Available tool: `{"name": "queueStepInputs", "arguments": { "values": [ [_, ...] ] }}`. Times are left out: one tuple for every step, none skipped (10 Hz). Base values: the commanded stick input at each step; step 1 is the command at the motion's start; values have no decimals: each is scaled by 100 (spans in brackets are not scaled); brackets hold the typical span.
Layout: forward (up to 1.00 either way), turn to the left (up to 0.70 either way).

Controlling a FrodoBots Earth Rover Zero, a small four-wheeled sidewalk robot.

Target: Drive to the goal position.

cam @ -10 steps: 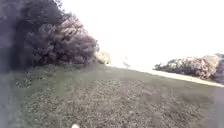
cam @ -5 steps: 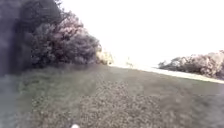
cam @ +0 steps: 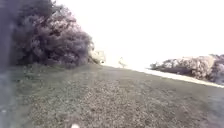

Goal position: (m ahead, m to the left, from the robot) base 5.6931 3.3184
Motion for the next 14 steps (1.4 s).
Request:
{"name": "queueStepInputs", "arguments": {
  "values": [
    [85,0],
    [85,0],
    [85,0],
    [85,0],
    [85,0],
    [85,0],
    [85,0],
    [85,0],
    [85,-17],
    [85,-34],
    [85,-34],
    [85,-34],
    [85,-34],
    [85,-34]
  ]
}}
